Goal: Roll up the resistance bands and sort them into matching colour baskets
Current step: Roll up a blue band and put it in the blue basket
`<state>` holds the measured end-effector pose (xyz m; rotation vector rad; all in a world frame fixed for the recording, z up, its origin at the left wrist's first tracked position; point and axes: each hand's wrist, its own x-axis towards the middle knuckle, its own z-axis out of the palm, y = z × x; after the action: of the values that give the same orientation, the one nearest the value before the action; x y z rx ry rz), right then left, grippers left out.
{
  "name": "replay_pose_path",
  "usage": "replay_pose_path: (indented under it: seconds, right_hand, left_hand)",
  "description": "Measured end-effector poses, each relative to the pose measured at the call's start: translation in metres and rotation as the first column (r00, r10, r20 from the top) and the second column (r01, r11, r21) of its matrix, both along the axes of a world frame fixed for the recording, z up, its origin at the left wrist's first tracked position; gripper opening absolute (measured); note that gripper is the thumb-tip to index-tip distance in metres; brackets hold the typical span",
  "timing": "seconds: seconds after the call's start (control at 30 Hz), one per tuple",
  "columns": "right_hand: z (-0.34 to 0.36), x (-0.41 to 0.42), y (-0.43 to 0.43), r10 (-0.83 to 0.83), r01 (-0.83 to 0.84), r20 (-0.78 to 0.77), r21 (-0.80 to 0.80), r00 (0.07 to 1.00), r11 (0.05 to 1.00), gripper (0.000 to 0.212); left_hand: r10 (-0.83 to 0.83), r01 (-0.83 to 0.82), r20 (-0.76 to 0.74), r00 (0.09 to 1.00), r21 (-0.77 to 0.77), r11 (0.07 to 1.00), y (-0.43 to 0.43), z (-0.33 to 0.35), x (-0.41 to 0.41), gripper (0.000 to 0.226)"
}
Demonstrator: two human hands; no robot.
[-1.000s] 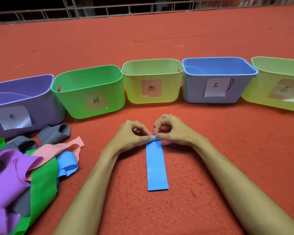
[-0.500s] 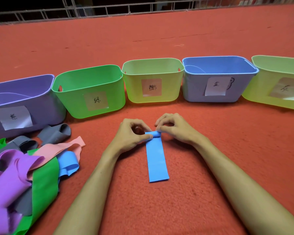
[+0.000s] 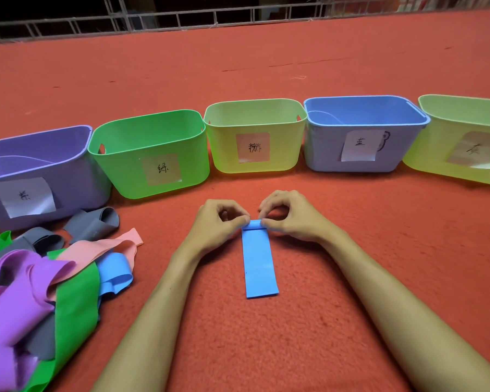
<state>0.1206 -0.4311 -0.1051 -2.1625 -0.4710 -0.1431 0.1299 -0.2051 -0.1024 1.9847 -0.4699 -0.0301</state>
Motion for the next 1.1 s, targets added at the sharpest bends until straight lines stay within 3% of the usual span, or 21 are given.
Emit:
replay_pose_path:
  seconds: [0.2, 0.37, 0.57, 0.7, 1.1]
  right_hand:
    - [0.001, 0.001, -0.002, 0.033, -0.033, -0.025, 0.007, 0.999, 0.999, 0.009]
    - [0.002, 0.001, -0.003, 0.058, -0.059, -0.041, -0.014, 0.997, 0.998, 0.013]
    - [0.004, 0.002, -0.002, 0.053, -0.039, -0.129, 0.115, 0.99, 0.993, 0.02]
    - [0.004, 0.003, -0.002, 0.049, -0.035, -0.134, 0.106, 0.99, 0.994, 0.021]
    - [-0.005, 0.006, -0.001, -0.003, 0.005, -0.041, 0.049, 0.999, 0.999, 0.013]
  left_hand:
    - [-0.037, 0.038, -0.023, 0.999, 0.054, 0.998, 0.002, 0.004, -0.002, 0.014]
    - [-0.084, 0.086, -0.036, 0.996, 0.077, 0.993, 0.004, 0.009, -0.004, 0.007]
    - [-0.111, 0.117, -0.07, 0.991, 0.081, 0.99, 0.005, 0.009, -0.003, 0.01]
    - [-0.112, 0.117, -0.07, 0.991, 0.074, 0.99, 0.005, 0.009, -0.004, 0.012]
    - [0.04, -0.041, 0.087, 0.995, 0.014, 0.999, 0.0, -0.001, -0.003, 0.019]
